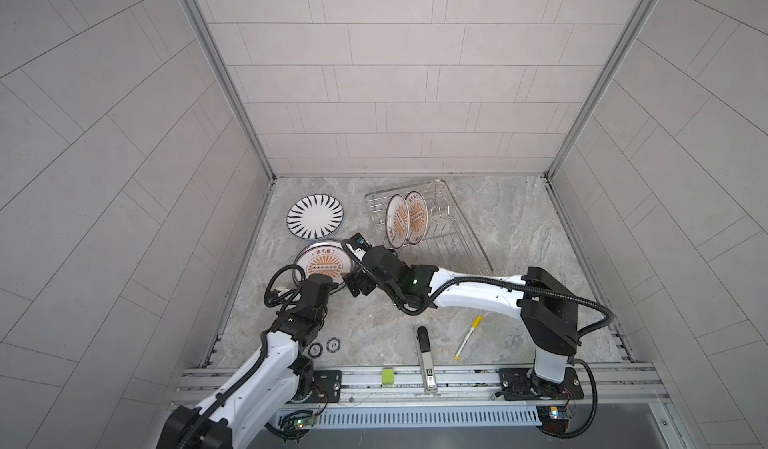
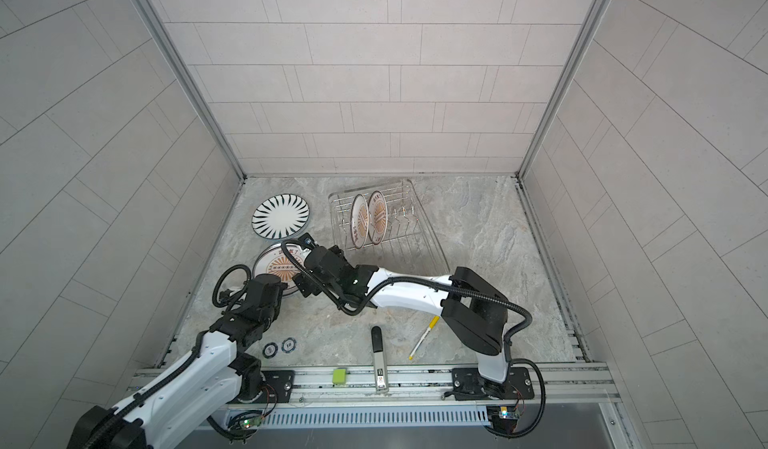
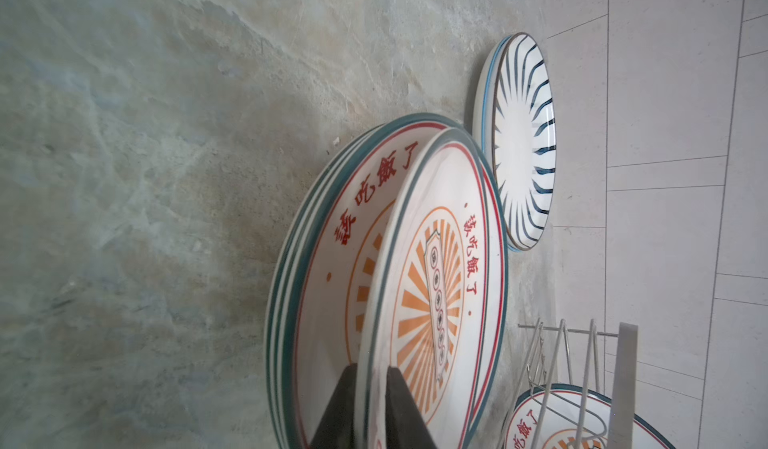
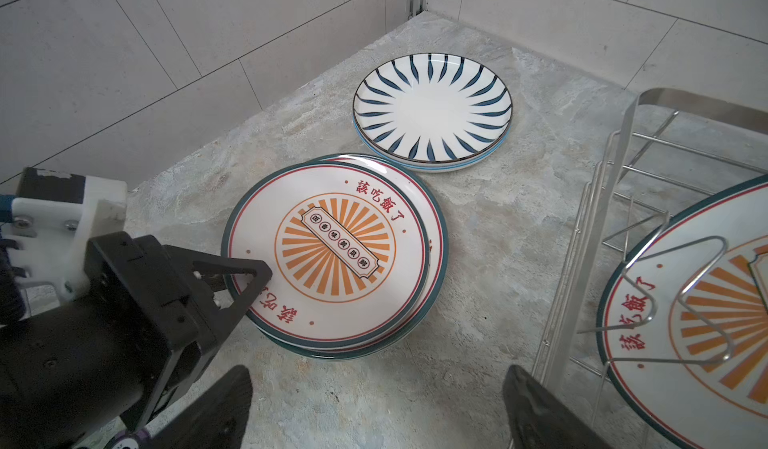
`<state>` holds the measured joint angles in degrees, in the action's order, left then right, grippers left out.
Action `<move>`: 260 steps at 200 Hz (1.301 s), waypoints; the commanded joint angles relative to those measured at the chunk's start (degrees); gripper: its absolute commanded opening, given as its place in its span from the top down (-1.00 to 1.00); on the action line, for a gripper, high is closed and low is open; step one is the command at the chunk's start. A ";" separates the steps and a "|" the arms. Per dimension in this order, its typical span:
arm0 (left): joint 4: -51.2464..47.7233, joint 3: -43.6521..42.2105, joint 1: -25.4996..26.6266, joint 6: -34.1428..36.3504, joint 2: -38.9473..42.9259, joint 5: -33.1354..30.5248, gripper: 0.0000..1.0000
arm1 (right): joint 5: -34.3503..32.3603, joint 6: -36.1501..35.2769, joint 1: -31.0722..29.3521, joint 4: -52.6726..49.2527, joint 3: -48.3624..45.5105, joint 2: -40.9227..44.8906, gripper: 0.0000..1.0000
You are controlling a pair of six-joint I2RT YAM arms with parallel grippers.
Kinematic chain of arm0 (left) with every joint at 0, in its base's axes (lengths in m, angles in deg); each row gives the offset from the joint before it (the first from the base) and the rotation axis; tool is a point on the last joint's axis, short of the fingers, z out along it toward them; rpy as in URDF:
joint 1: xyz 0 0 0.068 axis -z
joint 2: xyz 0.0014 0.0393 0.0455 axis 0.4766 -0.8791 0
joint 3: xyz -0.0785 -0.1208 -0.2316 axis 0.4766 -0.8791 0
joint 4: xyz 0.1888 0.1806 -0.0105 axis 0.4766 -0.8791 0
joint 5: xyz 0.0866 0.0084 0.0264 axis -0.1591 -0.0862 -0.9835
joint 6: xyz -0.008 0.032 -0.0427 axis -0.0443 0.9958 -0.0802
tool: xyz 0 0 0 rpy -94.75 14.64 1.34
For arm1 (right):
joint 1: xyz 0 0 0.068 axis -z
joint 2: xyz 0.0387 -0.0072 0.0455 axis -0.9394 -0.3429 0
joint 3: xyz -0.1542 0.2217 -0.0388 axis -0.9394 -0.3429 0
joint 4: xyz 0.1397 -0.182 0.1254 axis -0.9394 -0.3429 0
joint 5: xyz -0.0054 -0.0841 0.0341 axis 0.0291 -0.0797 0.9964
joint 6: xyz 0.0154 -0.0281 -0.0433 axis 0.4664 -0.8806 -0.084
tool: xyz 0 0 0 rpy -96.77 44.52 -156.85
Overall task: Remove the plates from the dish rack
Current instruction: 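Lower the plate flat onto the sunburst stack and open the left gripper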
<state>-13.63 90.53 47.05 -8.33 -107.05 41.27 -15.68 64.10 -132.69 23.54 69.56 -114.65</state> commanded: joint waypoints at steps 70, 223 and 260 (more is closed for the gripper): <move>1.13 1.17 -0.81 2.04 -1.89 -4.55 0.14 | -1.61 -0.39 -0.37 -1.18 1.34 -0.78 -0.91; 2.54 2.40 -0.96 7.65 -2.85 -9.14 -0.45 | -6.06 0.92 -0.36 2.38 -2.26 1.96 -0.90; 0.66 3.49 -1.00 9.43 -4.38 -11.81 -0.32 | -6.34 1.10 -0.24 3.41 -3.70 3.26 -0.91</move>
<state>-11.22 92.36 46.46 -0.99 -110.50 33.18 -20.47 64.47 -132.67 24.99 66.74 -114.41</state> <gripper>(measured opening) 0.701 0.953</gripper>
